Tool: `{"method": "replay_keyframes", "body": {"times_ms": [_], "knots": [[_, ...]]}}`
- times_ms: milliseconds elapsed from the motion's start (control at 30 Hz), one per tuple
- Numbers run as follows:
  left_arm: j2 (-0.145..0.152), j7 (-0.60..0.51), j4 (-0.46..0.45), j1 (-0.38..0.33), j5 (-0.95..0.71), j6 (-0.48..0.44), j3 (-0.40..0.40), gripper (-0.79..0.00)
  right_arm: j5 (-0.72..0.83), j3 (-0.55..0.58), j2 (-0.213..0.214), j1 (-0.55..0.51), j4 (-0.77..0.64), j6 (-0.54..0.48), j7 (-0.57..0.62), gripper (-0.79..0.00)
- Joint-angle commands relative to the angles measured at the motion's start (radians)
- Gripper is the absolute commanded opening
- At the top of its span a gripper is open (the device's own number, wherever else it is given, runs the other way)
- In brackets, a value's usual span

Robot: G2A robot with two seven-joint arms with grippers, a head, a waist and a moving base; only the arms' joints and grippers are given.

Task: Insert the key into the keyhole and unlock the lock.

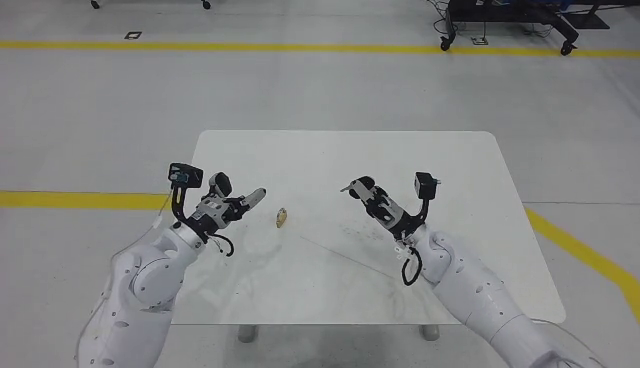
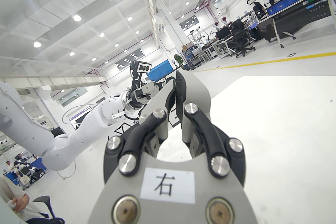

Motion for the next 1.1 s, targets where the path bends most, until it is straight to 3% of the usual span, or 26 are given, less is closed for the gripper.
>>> {"method": "replay_keyframes", "body": {"times_ms": [0,133,300,433,567,667,833,1067], "knots": [[-0.001,-0.027,-0.005,0.009,-0.079,-0.034,0.014,0.0,0.006,-0.005,-0.001,-0.011,-0.004,0.011,0.019,-0.785],[0.005,-0.194,0.046,-0.019,-0.349,-0.127,0.026,0.0,0.107,-0.007,-0.01,-0.021,-0.006,0.052,0.067,-0.785],[0.01,-0.412,0.151,-0.111,-0.677,-0.212,0.073,0.0,0.253,-0.041,-0.035,0.007,0.01,0.1,0.155,-0.785],[0.008,-0.512,0.213,-0.184,-0.754,-0.26,0.138,0.0,0.354,-0.052,-0.049,0.019,0.021,0.109,0.222,-0.785],[0.003,-0.54,0.264,-0.242,-0.766,-0.257,0.191,0.0,0.404,-0.052,-0.057,0.026,0.034,0.097,0.265,-0.785],[0.0,-0.539,0.29,-0.276,-0.757,-0.253,0.224,-0.2,0.445,-0.051,-0.06,0.021,0.037,0.065,0.309,-0.785],[-0.006,-0.521,0.324,-0.311,-0.746,-0.253,0.268,-0.394,0.51,-0.061,-0.066,0.013,0.033,0.025,0.398,-0.785],[-0.011,-0.511,0.35,-0.345,-0.739,-0.253,0.312,-0.456,0.607,-0.079,-0.077,0.015,0.029,0.0,0.5,-0.785]]}}
